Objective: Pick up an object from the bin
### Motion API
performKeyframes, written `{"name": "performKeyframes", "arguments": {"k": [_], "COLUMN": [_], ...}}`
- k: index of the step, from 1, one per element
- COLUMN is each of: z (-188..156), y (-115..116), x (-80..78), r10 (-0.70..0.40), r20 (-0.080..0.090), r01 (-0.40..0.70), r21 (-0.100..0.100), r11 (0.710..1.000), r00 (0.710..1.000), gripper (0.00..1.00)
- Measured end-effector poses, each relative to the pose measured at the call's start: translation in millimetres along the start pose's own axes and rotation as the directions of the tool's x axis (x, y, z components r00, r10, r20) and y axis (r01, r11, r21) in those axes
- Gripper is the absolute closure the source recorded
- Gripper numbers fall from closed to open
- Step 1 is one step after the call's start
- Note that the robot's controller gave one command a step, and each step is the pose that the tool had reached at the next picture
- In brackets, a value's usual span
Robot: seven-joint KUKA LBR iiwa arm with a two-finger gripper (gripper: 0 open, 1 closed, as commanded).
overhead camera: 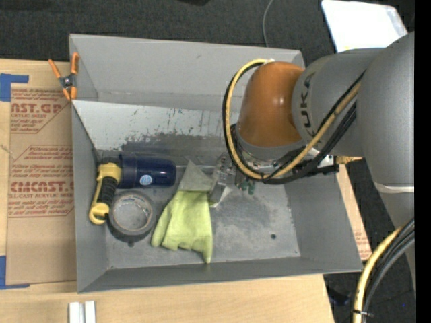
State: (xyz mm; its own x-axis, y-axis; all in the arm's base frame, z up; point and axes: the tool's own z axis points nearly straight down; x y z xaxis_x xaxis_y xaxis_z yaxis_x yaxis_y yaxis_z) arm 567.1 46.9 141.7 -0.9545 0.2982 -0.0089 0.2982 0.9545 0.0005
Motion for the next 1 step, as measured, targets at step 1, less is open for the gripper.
{"name": "performKeyframes", "arguments": {"k": [1], "z": [-76.5], "y": [19.5], "x": [8.3], "r10": [0.022], "r20": [-0.005], "r01": [-0.022], "r21": [0.002], "r11": [1.000], "r00": [1.000], "gripper": [1.00]}}
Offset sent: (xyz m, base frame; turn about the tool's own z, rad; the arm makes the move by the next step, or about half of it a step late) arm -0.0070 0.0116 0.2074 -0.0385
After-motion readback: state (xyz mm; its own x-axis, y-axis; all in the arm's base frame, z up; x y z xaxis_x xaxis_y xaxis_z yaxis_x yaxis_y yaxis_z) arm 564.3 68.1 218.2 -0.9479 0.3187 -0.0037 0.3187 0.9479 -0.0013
